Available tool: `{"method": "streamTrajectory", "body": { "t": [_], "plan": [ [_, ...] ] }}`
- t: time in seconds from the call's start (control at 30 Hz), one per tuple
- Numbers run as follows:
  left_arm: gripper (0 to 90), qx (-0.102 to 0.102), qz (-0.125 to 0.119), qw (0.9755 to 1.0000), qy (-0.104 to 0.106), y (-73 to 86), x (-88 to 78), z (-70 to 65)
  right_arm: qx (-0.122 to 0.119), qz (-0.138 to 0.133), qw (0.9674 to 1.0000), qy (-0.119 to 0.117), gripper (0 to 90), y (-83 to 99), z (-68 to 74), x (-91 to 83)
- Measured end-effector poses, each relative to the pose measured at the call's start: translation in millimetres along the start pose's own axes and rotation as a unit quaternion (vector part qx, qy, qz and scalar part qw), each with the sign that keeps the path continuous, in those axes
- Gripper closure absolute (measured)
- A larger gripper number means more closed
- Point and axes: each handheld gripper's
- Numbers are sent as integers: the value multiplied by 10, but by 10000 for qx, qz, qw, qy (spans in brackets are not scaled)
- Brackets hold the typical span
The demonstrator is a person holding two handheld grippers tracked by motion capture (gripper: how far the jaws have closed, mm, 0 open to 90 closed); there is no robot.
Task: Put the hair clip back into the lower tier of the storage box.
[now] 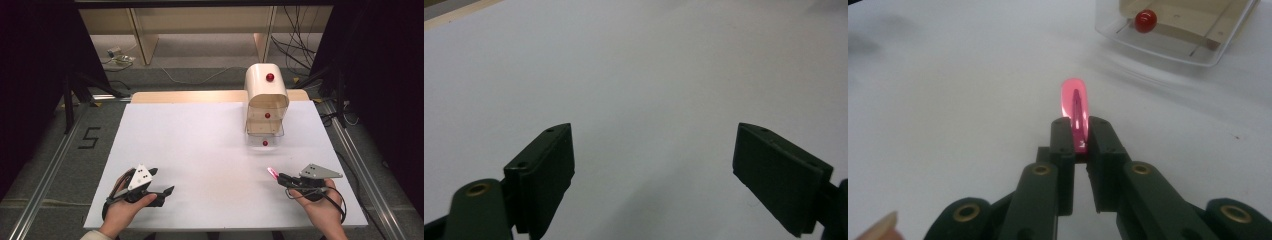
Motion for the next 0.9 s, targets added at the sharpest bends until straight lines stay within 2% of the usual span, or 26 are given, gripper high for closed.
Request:
{"method": "streamTrajectory", "body": {
  "t": [0.9],
  "plan": [
    [169,2,2,10000,-18,5,6,-1,10,-136,9999,43,829,-129,-17,-19]
  ]
}}
Point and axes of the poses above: each handheld gripper's, and its own axes: x roughly forward along the jaws, y roughly out of its underside, z roughly to its left, and after that the axes turned 14 degrees about x, right-handed
